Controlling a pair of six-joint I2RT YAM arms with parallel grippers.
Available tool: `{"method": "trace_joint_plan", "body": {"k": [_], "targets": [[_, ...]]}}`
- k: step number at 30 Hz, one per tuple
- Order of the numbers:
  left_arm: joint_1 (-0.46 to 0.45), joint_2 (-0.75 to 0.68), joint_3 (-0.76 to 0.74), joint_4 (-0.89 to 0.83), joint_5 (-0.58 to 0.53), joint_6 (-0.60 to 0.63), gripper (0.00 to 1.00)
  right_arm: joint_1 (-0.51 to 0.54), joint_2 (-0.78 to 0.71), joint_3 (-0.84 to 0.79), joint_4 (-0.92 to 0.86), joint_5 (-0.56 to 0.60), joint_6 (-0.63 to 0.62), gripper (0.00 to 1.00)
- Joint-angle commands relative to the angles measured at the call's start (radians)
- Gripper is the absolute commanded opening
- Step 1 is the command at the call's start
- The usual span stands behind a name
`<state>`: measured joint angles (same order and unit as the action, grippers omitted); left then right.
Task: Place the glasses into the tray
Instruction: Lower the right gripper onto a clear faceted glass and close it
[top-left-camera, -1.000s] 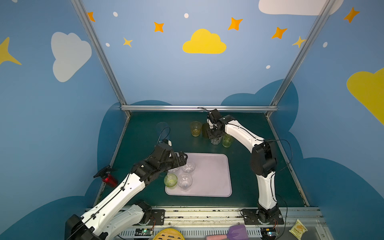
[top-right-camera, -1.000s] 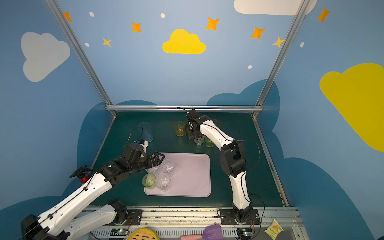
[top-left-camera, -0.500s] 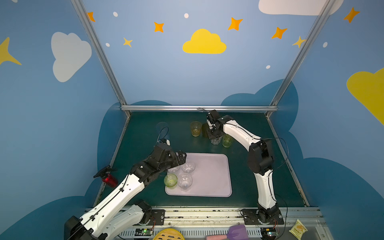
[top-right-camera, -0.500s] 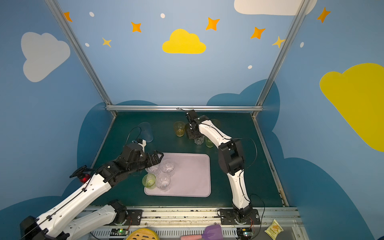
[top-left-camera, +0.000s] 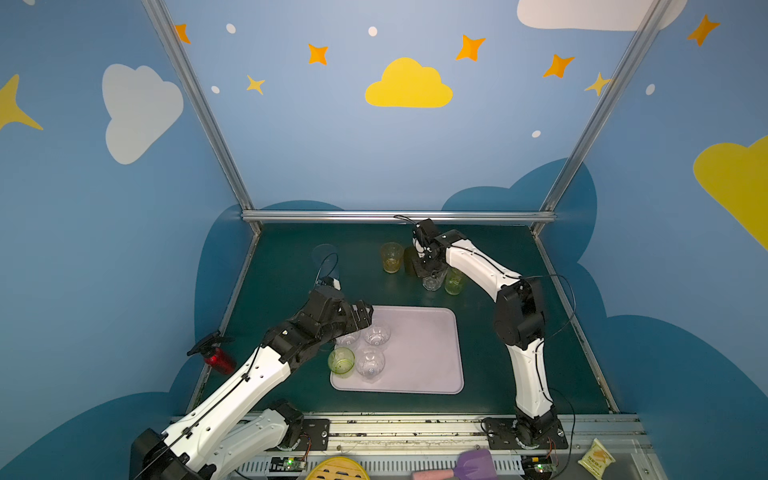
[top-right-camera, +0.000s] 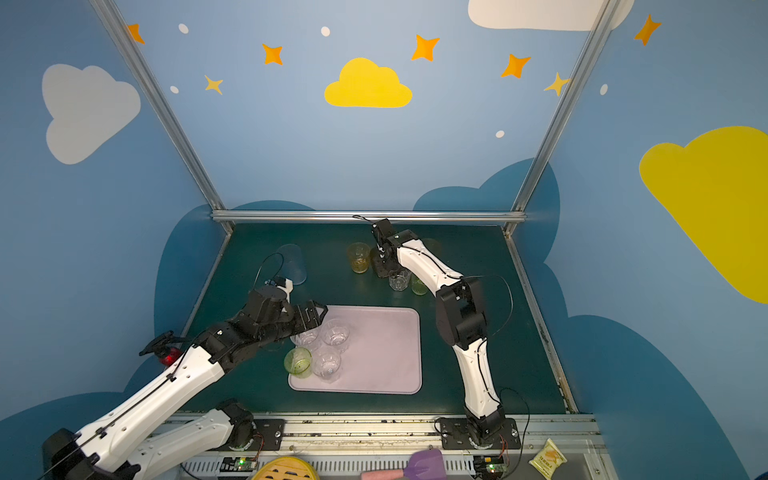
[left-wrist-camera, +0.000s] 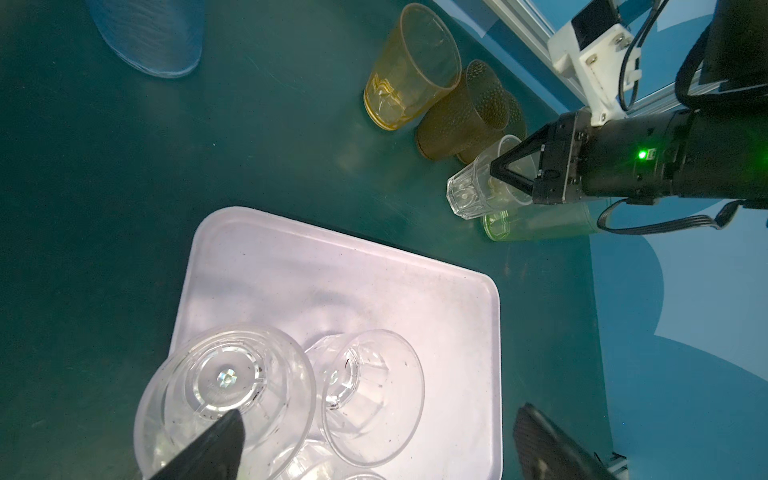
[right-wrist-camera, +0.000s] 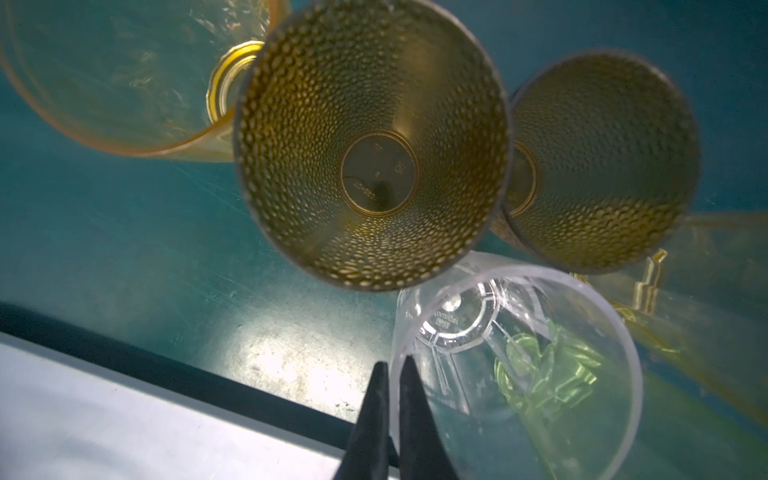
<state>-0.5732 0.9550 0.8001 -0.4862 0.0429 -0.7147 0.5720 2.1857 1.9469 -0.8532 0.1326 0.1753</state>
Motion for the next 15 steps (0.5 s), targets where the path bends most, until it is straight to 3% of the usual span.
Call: {"method": "trace_joint_plan", "body": {"k": [1, 15], "targets": [[0.004, -0.004, -0.008, 0.011, -0.014, 0.004, 1.0, -0.002, 0.011, 0.021, -0.023, -0.016, 0.005, 0.04], [0.004, -0.012, -0.017, 0.01, -0.014, 0.004, 1.0, 0.008, -0.046, -0.003, -0.02, -0.066, 0.024, 0.0]]}}
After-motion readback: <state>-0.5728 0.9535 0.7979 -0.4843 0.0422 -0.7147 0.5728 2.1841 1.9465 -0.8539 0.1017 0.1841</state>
